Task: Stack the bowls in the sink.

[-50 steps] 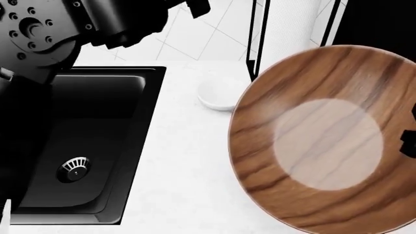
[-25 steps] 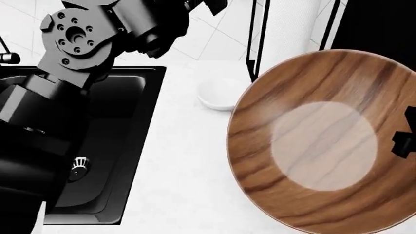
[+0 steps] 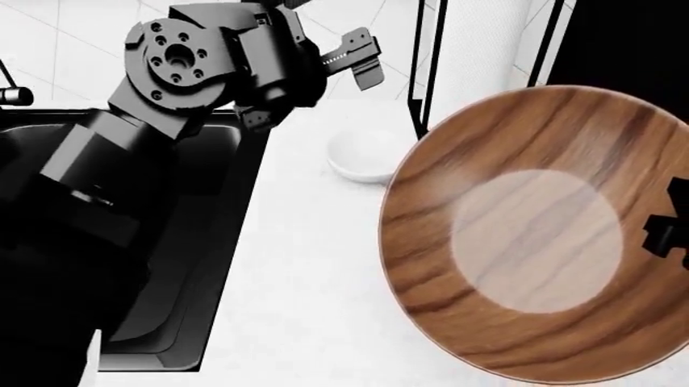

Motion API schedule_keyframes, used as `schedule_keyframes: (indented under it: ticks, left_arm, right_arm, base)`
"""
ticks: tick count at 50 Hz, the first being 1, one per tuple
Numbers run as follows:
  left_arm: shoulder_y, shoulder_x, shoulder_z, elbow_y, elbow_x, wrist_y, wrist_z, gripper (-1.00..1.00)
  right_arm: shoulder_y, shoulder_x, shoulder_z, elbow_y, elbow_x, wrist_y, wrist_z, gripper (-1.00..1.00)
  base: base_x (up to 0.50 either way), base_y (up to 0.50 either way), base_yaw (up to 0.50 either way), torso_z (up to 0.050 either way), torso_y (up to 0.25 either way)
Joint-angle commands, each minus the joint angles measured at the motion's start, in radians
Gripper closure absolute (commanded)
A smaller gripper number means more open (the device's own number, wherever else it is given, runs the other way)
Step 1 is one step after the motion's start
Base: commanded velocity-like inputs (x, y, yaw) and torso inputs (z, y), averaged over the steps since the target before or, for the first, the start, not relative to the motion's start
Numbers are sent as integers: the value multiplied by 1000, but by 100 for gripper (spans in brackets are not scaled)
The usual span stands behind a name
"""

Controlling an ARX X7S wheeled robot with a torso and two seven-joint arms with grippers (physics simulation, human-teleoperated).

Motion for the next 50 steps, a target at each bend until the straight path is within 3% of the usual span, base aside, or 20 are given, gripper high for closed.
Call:
schedule_keyframes:
  ticks: [1, 32, 50]
  left_arm:
    - [13, 17, 41, -30, 1, -69, 53, -100]
    - [80, 6, 126, 12, 68, -77, 157, -100]
    - [82, 19, 180, -59, 136, -35, 241, -100]
  right_arm:
    - [32, 0, 1, -5, -20, -18, -2, 100]
    - [-4, 0, -6, -19, -47, -47, -14, 100]
    - [-13, 0, 2, -17, -50, -45, -19, 100]
  base:
    - [0, 0, 0, 0, 0]
    - [0, 0, 0, 0, 0]
    - [0, 0, 0, 0, 0]
